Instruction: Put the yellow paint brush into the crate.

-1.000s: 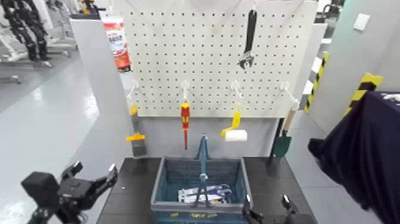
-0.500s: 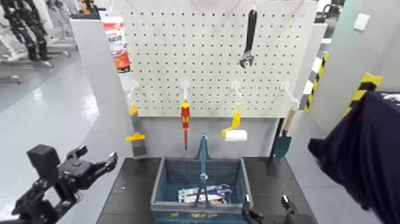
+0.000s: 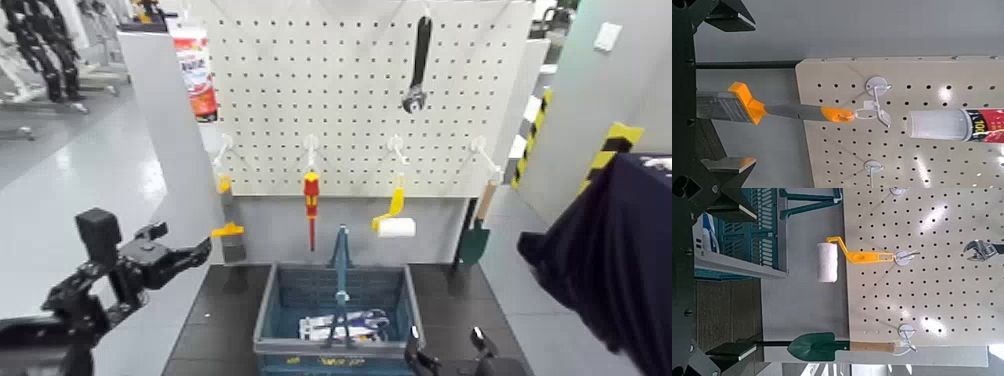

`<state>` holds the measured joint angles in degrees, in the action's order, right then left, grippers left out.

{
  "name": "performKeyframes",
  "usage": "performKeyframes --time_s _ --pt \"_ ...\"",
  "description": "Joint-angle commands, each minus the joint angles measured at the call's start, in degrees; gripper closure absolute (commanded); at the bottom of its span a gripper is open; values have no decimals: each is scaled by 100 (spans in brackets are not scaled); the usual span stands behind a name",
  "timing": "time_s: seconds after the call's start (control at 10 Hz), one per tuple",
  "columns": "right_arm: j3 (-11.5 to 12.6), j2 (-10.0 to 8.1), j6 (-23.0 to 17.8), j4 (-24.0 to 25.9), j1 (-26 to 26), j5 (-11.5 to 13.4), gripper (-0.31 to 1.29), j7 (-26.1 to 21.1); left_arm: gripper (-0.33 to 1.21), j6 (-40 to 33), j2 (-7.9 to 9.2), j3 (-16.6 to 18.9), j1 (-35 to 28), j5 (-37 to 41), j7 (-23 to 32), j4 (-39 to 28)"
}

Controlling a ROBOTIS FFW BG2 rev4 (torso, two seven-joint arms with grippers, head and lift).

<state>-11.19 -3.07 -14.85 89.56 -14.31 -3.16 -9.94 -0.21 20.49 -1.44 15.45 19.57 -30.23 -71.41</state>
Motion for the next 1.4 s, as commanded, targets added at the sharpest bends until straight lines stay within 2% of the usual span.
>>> performKeyframes --time_s 0.1,0.5,0.9,1.4 --pt "-6 0 0 -9 7 0 15 1 11 -49 157 -392 486 170 -141 497" --pt "-59 -9 0 -35 42 -9 15 1 11 -251 166 -981 1303 346 -484 1516" --pt "-103 -9 -18 -61 86 -26 15 1 11 -401 174 -1561 1962 557 -791 2211" --pt "-121 -9 -35 -88 104 -26 15 1 11 -383 131 -1930 2384 715 -1266 2720"
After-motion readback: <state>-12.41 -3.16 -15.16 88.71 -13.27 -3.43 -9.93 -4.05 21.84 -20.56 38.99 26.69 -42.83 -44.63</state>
